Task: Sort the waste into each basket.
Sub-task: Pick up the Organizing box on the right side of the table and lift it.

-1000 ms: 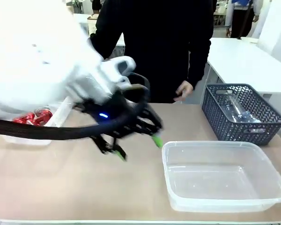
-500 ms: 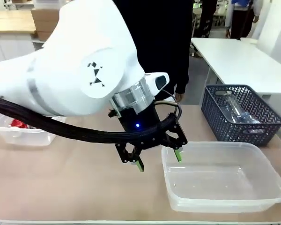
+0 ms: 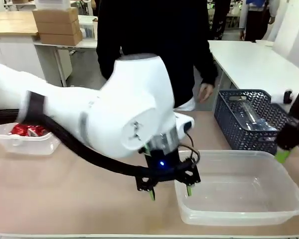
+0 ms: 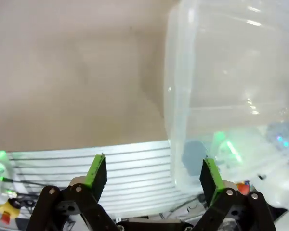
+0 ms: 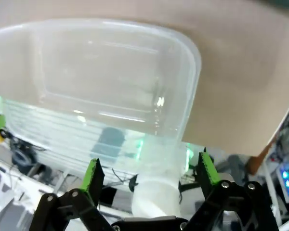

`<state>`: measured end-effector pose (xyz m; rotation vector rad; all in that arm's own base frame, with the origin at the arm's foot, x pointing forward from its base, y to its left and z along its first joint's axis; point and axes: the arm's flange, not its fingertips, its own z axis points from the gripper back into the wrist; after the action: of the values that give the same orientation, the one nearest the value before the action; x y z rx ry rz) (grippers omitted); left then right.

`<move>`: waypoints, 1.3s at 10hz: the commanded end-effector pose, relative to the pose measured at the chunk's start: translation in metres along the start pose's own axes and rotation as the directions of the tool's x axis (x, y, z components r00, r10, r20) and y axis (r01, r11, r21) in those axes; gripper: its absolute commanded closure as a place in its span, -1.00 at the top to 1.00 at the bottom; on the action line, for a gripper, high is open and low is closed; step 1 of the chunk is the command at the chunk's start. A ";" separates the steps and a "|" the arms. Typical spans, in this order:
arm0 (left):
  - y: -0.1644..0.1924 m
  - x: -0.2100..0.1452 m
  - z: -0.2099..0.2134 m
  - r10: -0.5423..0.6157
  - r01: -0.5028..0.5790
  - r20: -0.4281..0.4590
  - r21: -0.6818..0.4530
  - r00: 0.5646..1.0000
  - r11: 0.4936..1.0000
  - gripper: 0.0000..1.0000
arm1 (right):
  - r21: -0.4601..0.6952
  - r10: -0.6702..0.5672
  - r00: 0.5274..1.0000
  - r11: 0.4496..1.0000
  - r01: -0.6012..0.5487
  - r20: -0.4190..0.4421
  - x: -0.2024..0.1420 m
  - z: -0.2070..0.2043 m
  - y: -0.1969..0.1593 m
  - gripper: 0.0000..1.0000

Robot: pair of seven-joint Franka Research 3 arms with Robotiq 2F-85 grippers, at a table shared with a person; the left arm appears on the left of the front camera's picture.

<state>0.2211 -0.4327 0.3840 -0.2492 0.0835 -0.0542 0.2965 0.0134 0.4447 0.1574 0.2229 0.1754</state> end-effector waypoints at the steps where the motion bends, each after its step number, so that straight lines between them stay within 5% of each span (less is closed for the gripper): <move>1: -0.021 0.023 -0.021 0.053 -0.054 0.023 0.016 0.998 0.998 1.00 | -0.087 -0.088 0.993 0.993 0.081 -0.080 -0.025 -0.097 -0.012 1.00; 2: -0.021 0.028 -0.023 0.100 -0.099 0.023 -0.029 0.995 0.995 1.00 | -0.153 -0.169 0.981 0.976 0.154 -0.094 -0.026 -0.106 -0.022 1.00; 3: -0.001 0.011 -0.018 0.014 -0.014 -0.003 0.013 1.000 1.000 1.00 | -0.168 -0.209 0.977 0.966 0.198 -0.048 -0.027 -0.094 -0.028 1.00; 4: -0.001 0.011 -0.018 0.014 -0.014 -0.003 0.013 1.000 1.000 1.00 | -0.071 -0.086 0.991 0.994 0.079 -0.098 0.019 -0.029 -0.016 1.00; 5: -0.001 0.011 -0.018 0.014 -0.014 -0.003 0.013 1.000 1.000 1.00 | -0.071 -0.086 0.991 0.994 0.079 -0.098 0.019 -0.029 -0.016 1.00; 6: -0.005 0.019 -0.027 0.037 -0.037 -0.011 0.001 0.999 0.999 1.00 | -0.110 -0.141 0.985 0.986 0.130 -0.103 0.025 -0.036 -0.026 1.00; 10: -0.009 0.031 -0.032 0.035 -0.035 0.030 -0.003 0.999 0.999 1.00 | -0.120 0.008 0.965 0.992 -0.041 -0.262 0.029 -0.133 -0.032 1.00; 13: -0.011 0.040 -0.027 0.037 -0.037 0.077 -0.012 0.996 0.999 1.00 | -0.094 -0.017 0.971 0.996 -0.005 -0.238 0.004 -0.133 -0.041 1.00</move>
<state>0.2557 -0.4447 0.3568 -0.2627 0.0451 -0.0266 0.3368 0.0041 0.3262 0.0321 0.4908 0.1973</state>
